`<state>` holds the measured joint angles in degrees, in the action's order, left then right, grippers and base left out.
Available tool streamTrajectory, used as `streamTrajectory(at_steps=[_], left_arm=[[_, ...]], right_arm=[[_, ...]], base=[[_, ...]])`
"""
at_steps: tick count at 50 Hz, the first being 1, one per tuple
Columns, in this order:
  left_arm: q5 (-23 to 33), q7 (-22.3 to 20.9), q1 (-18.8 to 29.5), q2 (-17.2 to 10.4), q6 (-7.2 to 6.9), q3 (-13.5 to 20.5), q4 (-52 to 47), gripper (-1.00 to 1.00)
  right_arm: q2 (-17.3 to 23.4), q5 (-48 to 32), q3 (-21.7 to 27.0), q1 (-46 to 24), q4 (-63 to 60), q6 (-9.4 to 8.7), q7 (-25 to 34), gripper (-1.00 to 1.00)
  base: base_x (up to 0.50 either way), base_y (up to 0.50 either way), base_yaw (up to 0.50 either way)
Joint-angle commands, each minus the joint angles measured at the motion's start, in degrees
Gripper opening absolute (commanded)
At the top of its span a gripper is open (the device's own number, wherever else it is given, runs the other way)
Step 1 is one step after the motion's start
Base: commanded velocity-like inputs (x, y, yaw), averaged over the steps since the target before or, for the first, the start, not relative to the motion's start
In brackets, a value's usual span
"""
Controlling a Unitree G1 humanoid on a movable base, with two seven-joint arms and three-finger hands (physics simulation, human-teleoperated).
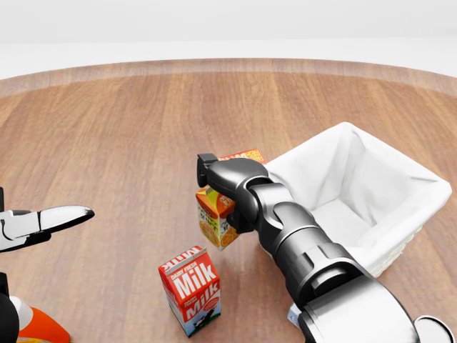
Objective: Pick up the orange juice, and put it in the basket.
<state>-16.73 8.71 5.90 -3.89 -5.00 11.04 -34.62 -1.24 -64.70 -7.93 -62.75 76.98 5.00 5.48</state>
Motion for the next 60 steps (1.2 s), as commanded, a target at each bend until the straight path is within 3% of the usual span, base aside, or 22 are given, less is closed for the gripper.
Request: streamTrajectory(at_steps=[1,60], left_arm=[[-0.1,-0.1,0.1,-0.1,0.0,0.1,0.3,1.0],[0.0,-0.1,0.1,-0.1,0.0,0.0,0.5,1.0]], right_arm=[[0.6,-4.1,1.3,-2.0,-1.7,0.0,0.1,-1.0],[5.1,1.6,2.5,-10.7,-8.4,0.0,9.4,-1.0]], base=[[0.0,0.0,0.0],[0.0,0.0,0.0]])
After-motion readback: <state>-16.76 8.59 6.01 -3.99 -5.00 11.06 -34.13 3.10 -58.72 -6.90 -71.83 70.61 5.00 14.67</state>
